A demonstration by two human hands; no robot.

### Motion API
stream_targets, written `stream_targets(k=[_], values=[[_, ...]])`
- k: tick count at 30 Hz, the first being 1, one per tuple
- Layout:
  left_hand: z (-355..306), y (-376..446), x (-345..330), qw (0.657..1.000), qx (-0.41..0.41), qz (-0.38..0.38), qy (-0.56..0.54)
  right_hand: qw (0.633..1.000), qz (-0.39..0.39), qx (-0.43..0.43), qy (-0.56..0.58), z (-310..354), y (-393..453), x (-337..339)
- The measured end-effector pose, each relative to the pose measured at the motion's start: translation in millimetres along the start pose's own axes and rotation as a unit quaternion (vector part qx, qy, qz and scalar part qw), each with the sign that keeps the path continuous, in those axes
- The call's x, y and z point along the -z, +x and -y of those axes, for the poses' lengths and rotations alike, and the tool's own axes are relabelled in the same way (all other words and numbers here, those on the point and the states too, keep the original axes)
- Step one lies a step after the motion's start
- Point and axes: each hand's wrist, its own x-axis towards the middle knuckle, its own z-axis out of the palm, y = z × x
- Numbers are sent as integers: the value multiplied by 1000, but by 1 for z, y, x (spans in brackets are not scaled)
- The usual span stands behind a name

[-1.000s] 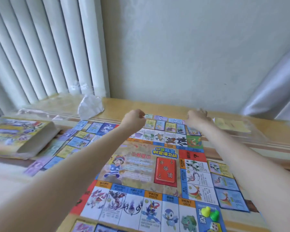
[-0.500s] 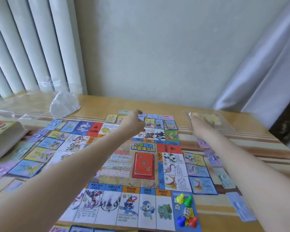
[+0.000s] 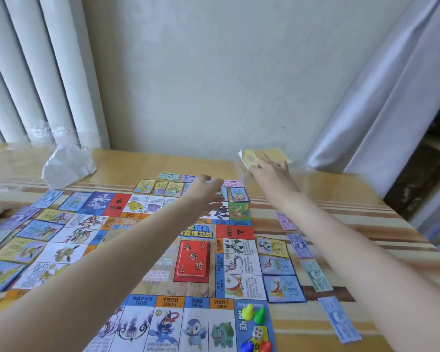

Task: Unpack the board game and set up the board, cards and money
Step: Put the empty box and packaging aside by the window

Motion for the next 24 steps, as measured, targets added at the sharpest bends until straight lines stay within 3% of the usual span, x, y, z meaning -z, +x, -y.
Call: stream_targets(k=[4,7,9,11,12,14,16,17,19,21,23,24], values=[[-18,-13,29,988,23,-56,-142,996,-48,72,29,57,7,36],[-20,-27,70,978,-4,-115,-177,987,-67,141,42,105,11,52],[-16,-40,103,975,-19,-148,-165,977,-45,190,82,132,16,60],[-11,-55,137,974,-26,-168,-149,957,1,214,197,154,22,67],[-8,-63,154,973,-29,-178,-142,939,1,213,270,164,24,72],[-4,-80,188,971,-35,-195,-131,908,-70,169,378,180,31,81],[0,-95,218,970,-37,-212,-111,892,-143,85,420,194,41,85],[2,-103,230,970,-35,-219,-97,891,-138,38,431,201,47,85],[6,-116,251,970,-31,-232,-70,895,-45,-50,442,217,57,80],[10,-126,267,970,-30,-236,-47,875,95,-114,462,234,60,73],[14,-135,281,971,-30,-236,-30,814,196,-137,529,251,53,70],[16,-137,288,971,-28,-237,-24,755,233,-147,596,258,50,69]])
